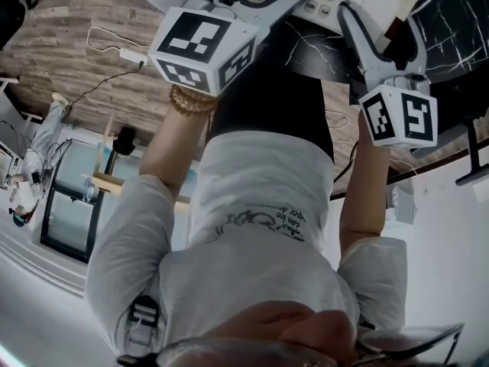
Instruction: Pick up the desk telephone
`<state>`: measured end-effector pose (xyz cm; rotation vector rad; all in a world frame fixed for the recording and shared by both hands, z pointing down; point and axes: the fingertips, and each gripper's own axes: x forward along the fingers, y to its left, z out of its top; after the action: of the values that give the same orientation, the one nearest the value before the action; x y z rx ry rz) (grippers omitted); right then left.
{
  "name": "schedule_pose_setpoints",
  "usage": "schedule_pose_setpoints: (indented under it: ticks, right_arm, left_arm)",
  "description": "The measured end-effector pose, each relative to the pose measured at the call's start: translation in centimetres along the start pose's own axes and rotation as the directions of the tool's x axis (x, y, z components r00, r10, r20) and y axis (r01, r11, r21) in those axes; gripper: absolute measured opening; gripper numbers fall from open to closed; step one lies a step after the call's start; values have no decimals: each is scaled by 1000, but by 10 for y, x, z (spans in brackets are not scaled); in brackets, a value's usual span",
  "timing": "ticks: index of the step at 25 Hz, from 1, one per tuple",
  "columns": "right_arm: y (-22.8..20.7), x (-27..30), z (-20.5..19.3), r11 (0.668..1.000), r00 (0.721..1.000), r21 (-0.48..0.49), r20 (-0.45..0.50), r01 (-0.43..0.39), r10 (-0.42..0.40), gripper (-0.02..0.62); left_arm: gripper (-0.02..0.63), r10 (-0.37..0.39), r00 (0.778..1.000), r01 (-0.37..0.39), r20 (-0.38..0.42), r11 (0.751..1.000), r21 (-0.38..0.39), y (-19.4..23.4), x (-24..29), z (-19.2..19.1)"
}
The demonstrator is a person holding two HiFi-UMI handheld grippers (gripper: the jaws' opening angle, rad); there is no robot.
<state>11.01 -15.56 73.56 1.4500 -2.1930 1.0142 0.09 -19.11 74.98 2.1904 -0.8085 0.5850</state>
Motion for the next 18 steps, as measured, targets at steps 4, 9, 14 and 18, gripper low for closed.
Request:
schedule_pose_setpoints:
  ticks: [4,9,14,18]
  right_arm:
    - [0,0,0,1000,1000,4,12,-8,8,385]
    - [1,0,0,1000,1000,12,19,-7,6,380]
    - [0,-1,0,999,1000,40,20,15,-15,374]
    - [0,-4,-2,998,1000,53,11,25,-26,371]
  left_arm:
    - [374,-7,1000,7,-1,1000,-8,-1,0,0]
    - [365,-12,1000,12,-2,1000,-14,0,-2,0]
    - [357,-2,1000,3,16,999,-36,-1,-1,1]
    - [357,5,1000,-5,17,999,-38,-4,-2,0]
